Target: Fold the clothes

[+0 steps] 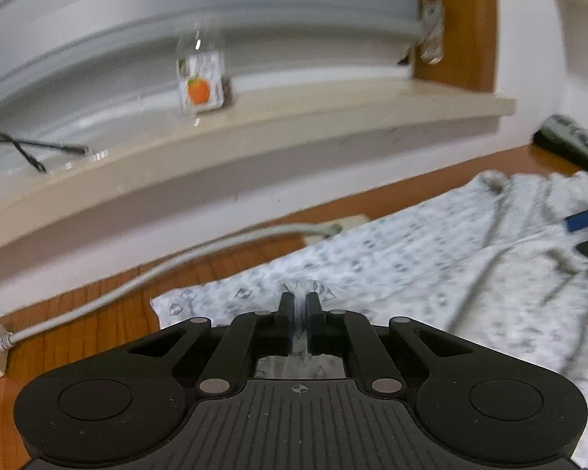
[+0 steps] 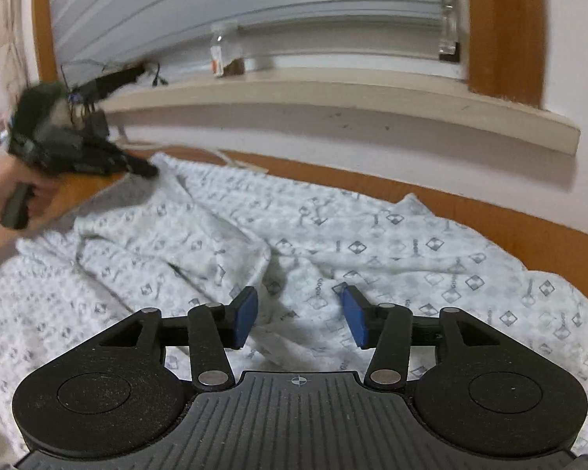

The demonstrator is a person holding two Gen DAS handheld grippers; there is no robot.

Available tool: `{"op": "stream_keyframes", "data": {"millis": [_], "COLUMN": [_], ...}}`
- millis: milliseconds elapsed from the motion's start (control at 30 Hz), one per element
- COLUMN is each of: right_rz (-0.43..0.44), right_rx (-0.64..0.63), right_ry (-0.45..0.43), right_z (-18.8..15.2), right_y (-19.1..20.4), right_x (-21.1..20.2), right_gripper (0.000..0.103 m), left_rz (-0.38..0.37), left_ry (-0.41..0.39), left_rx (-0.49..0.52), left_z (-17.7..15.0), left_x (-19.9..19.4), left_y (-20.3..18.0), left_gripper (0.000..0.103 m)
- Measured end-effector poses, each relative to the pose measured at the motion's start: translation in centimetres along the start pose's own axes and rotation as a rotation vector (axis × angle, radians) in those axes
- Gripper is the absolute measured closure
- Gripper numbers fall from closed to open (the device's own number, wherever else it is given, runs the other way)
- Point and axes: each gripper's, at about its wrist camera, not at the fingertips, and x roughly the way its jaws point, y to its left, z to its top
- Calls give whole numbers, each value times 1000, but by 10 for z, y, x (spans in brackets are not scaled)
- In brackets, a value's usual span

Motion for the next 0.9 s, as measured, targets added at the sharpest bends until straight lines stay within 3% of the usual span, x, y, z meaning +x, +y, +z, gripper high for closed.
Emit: {"op": "stream_keyframes", "data": {"millis": [233, 533, 833, 900], "right_rz": [-48, -54, -70, -77], "right_rx": [8, 84, 42, 24], "right_ry": [-45, -114, -114, -103], "right_z": [7, 8, 15, 13], "right_y": [2, -5, 8, 10], "right_x": [-4, -23, -22, -21], "right_gripper": [54, 54, 53, 53], "left_rz": [-36, -125, -61, -53], "left_ry": [-116, -49, -44, -59], "left_rx": [-23, -65, -64, -66], "left_z": [-10, -61, -61, -61], "left_x": [-84, -151, -176, -183], "left_y": [-7, -32, -23, -19], "left_gripper": [98, 97, 96, 90]}}
